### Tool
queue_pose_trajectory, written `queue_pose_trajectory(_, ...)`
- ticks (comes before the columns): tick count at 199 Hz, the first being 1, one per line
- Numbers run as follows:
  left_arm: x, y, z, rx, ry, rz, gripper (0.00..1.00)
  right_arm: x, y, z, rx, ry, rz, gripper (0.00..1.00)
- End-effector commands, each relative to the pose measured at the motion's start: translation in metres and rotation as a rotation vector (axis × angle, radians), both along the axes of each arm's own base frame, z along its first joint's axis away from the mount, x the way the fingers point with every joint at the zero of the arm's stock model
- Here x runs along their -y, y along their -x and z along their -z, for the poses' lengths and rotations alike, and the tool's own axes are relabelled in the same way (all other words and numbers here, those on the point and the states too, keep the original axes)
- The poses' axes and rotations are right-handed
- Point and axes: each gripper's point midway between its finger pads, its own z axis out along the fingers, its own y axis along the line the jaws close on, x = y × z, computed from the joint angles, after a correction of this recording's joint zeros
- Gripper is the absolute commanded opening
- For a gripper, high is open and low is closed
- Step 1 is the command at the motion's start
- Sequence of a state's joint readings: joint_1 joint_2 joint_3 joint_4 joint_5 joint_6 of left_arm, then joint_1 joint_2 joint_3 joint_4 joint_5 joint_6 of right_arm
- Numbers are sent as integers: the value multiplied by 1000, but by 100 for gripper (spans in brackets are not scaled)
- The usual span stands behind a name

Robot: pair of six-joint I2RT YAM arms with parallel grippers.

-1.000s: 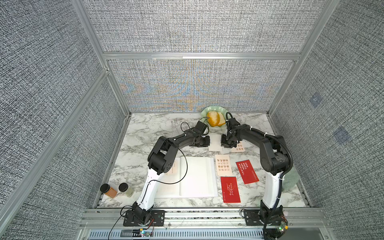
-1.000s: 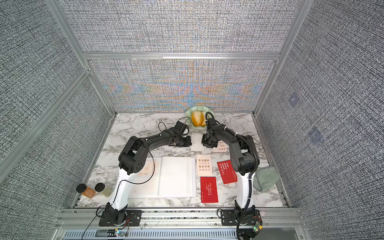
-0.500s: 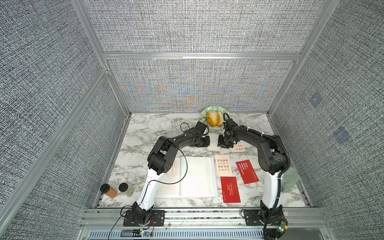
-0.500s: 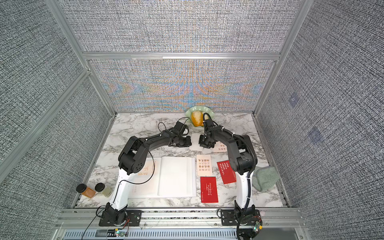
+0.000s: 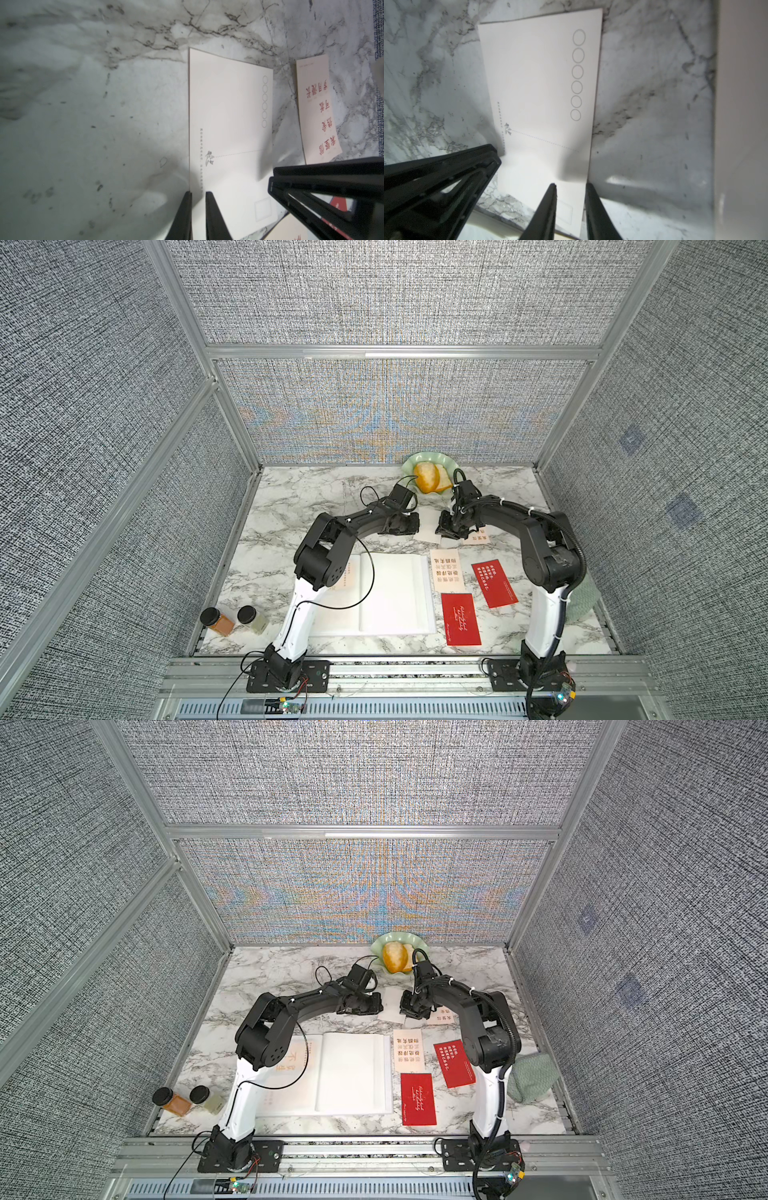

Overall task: Place the photos into the photo albums
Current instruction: Pick up the photo at the center of the board.

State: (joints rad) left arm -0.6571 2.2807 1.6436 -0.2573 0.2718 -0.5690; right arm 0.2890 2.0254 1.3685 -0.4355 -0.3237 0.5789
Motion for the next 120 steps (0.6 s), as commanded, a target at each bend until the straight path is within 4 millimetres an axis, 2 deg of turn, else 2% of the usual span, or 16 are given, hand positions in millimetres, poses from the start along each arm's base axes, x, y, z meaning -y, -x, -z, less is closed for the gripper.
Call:
queue_pose_trajectory(1,-11,18,13,-79,-56,1,17,-10,-6,-13,32,-93,22,27)
queue_pose_trajectory(120,-8,18,8,-89,-28,11,16,-21,-4,-33,78,-231,41,27)
